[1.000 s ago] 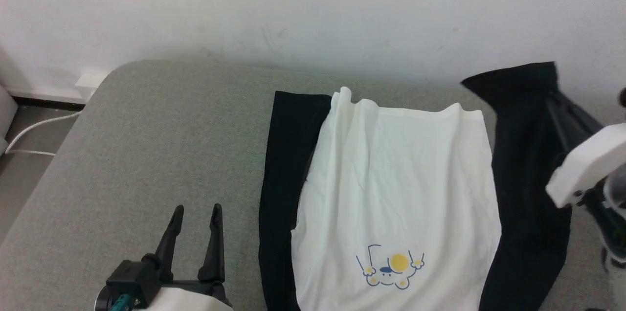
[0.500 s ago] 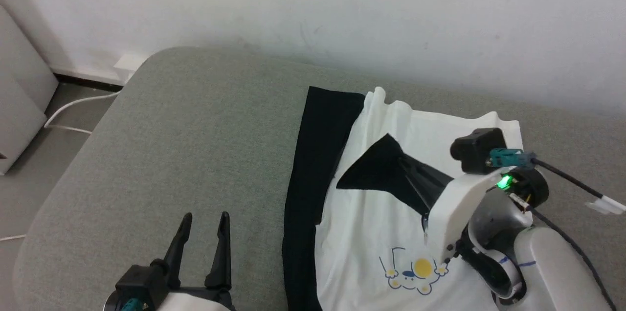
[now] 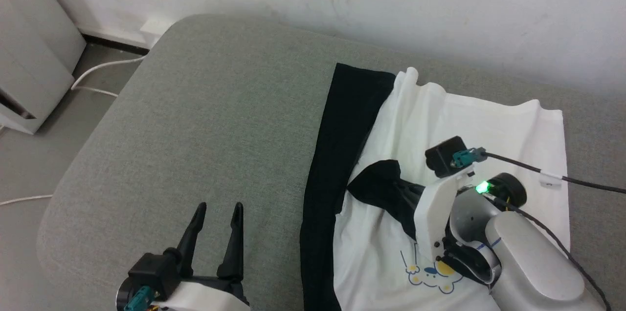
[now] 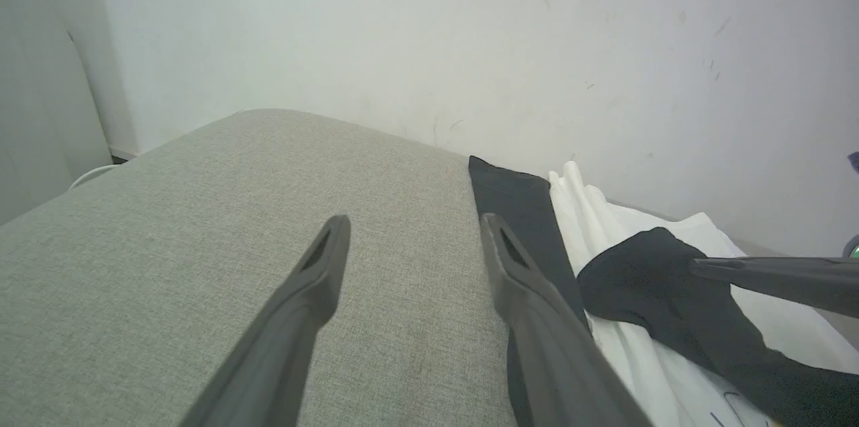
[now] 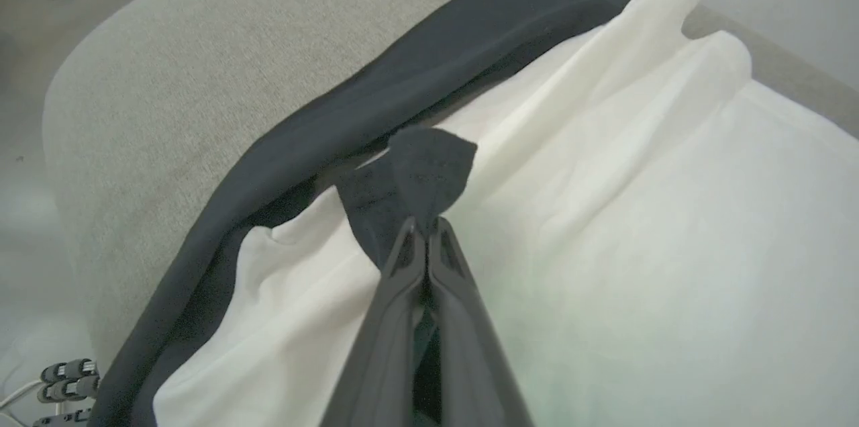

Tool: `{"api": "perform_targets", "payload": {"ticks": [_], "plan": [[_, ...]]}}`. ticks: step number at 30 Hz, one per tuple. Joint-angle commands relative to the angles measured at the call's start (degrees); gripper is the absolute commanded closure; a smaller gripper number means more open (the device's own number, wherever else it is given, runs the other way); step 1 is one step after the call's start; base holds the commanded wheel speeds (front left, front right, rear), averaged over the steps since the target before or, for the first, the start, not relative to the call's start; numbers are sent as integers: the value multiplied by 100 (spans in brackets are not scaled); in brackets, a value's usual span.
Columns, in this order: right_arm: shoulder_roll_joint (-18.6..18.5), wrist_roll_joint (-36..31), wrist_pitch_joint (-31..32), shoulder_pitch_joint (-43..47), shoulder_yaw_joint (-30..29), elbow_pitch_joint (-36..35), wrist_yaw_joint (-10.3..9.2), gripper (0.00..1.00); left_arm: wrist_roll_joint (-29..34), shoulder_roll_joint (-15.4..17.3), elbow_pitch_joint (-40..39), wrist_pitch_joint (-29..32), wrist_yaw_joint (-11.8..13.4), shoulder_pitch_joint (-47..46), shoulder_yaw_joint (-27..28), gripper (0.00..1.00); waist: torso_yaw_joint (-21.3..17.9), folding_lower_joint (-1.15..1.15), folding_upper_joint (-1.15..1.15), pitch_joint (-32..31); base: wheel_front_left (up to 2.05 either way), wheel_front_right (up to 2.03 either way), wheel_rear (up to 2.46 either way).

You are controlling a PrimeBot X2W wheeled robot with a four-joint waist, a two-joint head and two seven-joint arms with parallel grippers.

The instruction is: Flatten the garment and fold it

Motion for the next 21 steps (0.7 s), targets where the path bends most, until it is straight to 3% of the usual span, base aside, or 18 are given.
{"api": "perform_targets", "payload": {"ticks": [1,6,7,8,9,15,21], "plan": [[-7,73,-139,-153,148,237,-5,100,-52,-19,24,-27,-15,-96,-14,0,120,-1,0,138,0,0,0],[-19,328,-395,-390,610,805,-5,100,-66,-19,83,-27,-4,-138,-35,0,102,-1,0,162,0,0,0],[-22,387,-449,-433,709,885,-5,90,-65,-19,99,-27,-1,-151,-29,0,79,-1,0,146,0,0,0],[-32,435,-518,-474,787,963,-5,52,-64,-20,115,-27,0,-162,-21,0,50,-1,0,122,0,0,0],[-50,462,-601,-523,861,1020,-5,0,-60,-20,131,-27,-4,-172,-10,0,17,-1,0,96,0,0,0],[-258,639,-1157,-836,1012,998,-5,0,-34,-20,130,-27,-29,-160,91,0,-299,-1,0,-106,0,0,0],[-618,335,-1834,-959,582,725,-5,0,-77,-20,17,-27,-48,-144,214,0,-639,-1,0,-236,0,0,0]]}}
